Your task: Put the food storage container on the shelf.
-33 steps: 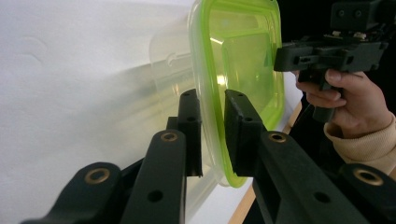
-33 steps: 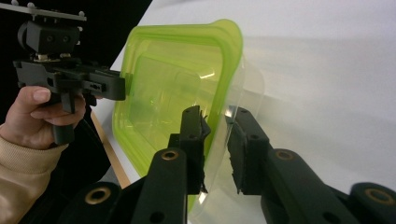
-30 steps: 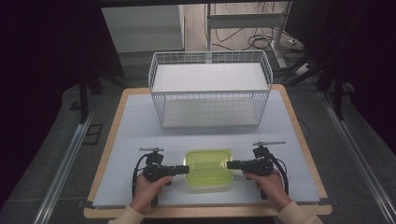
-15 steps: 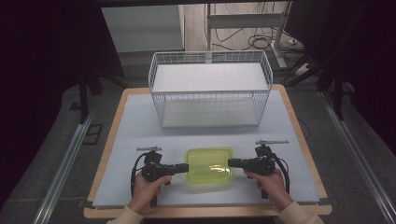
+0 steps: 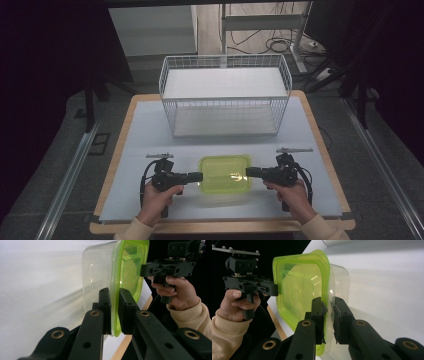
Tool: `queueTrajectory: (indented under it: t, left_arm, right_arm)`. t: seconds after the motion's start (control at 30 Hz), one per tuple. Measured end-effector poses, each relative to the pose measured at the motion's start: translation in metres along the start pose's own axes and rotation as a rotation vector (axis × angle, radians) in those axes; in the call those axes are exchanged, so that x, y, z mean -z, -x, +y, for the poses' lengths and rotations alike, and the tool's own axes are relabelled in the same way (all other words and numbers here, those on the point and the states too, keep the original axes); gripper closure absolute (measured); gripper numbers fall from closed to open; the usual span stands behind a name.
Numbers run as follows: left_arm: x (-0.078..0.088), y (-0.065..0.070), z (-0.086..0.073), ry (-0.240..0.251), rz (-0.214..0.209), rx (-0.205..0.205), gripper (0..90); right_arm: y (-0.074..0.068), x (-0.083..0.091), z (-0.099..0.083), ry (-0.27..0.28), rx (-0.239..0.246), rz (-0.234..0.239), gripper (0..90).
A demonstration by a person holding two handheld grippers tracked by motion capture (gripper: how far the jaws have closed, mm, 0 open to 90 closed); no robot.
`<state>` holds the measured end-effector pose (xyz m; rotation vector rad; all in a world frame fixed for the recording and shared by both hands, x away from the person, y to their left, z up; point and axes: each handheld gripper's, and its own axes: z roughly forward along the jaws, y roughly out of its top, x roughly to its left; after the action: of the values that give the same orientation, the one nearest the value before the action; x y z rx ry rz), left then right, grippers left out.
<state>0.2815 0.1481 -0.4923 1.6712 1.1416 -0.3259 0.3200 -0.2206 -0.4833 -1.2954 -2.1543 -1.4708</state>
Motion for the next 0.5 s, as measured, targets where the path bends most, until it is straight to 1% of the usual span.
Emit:
queueTrajectory:
  t: [0.13,0.27,0.3,0.4,0.43,0.5]
  left_arm:
    - [0.000,0.002,0.006,0.002,-0.004,-0.012,82.7]
    - [0.000,0.005,0.012,0.011,-0.008,-0.013,82.8]
    - [0.001,0.005,0.014,0.010,-0.009,-0.019,82.8]
    - [0.002,0.008,0.020,0.022,-0.010,-0.021,82.8]
    - [0.004,0.009,0.025,0.026,-0.011,-0.029,82.8]
    - [0.005,0.011,0.028,0.027,-0.010,-0.032,82.8]
  right_arm:
    - [-0.002,0.004,0.004,0.011,0.008,-0.004,80.2]
    - [-0.006,0.008,0.011,0.018,0.014,-0.012,80.3]
    - [-0.006,0.009,0.012,0.022,0.018,-0.012,80.2]
    - [-0.009,0.011,0.019,0.028,0.026,-0.013,80.3]
    - [-0.011,0.013,0.024,0.032,0.032,-0.016,80.3]
    - [-0.012,0.014,0.026,0.036,0.035,-0.016,80.3]
